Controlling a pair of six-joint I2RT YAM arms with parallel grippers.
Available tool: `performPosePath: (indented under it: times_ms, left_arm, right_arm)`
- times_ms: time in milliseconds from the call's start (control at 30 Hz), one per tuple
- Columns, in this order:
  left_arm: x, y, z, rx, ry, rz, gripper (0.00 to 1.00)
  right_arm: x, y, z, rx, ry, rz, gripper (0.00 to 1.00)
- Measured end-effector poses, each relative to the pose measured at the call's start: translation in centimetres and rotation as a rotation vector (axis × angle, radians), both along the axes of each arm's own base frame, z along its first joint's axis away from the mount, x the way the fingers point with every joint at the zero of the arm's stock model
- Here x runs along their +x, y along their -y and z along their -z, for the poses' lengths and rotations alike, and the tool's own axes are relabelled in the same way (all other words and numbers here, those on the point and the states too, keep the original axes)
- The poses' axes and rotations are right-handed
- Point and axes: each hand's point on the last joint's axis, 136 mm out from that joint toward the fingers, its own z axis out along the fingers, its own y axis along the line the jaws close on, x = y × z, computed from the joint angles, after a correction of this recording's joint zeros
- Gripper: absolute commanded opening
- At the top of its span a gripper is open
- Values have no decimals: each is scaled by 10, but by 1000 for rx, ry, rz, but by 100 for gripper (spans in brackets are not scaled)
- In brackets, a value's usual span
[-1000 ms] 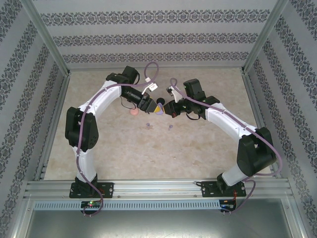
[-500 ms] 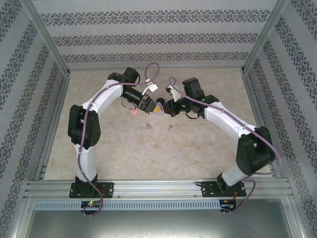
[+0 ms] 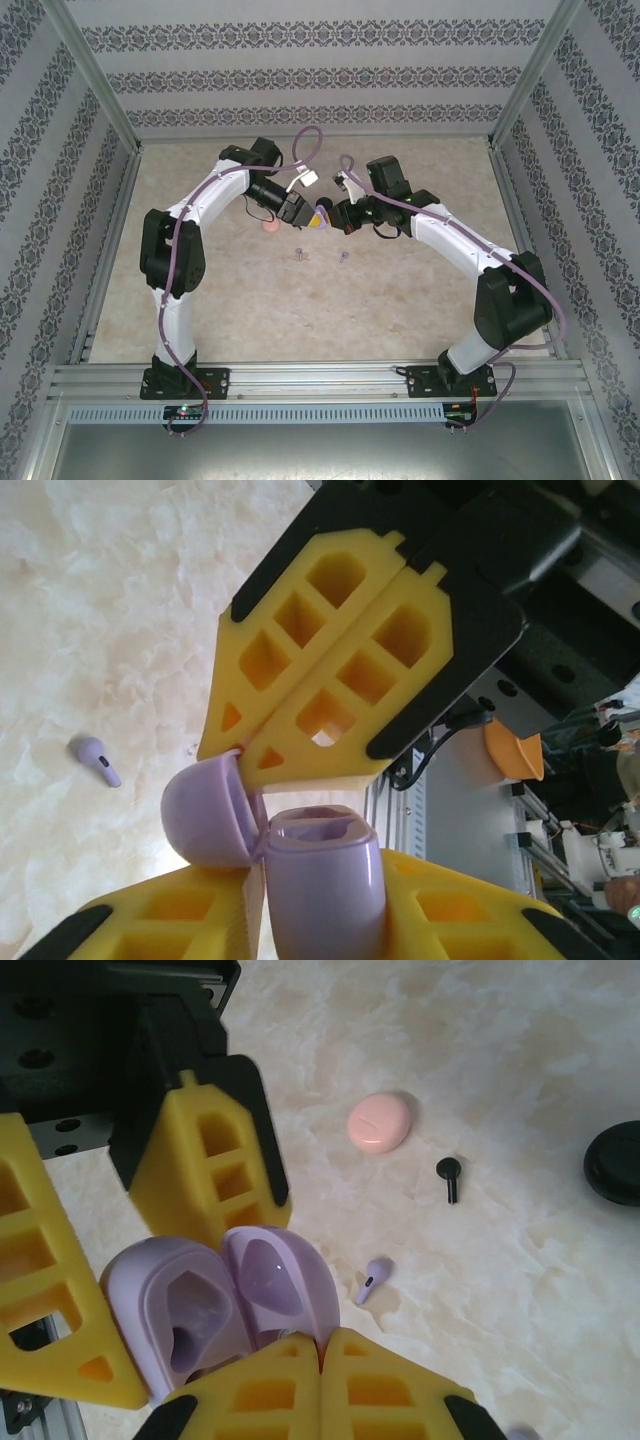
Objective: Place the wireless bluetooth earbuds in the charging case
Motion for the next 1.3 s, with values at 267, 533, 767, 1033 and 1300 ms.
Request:
performPosePath:
  times_ms: [267,533,767,1033,1300]
  left_arm:
    - [0,0,-2,-10,5,6,0]
    - [8,-4,-3,-41,40,-60,0]
    - [36,-47,-44,-40,290,-314,0]
    - [48,-69,-122,-89,625,-570,0]
    - [65,-101,-140,-27,802,-869,0]
  right_arm:
    - [1,1,-1,-4,-12,15,30]
    - [-1,21,-31,40,12,108,60]
    - [-27,35,-48,87,-19,212,63]
    - [-33,11,47,-118,-261,327,62]
    - [-17,-32,99,-310,-349,386,57]
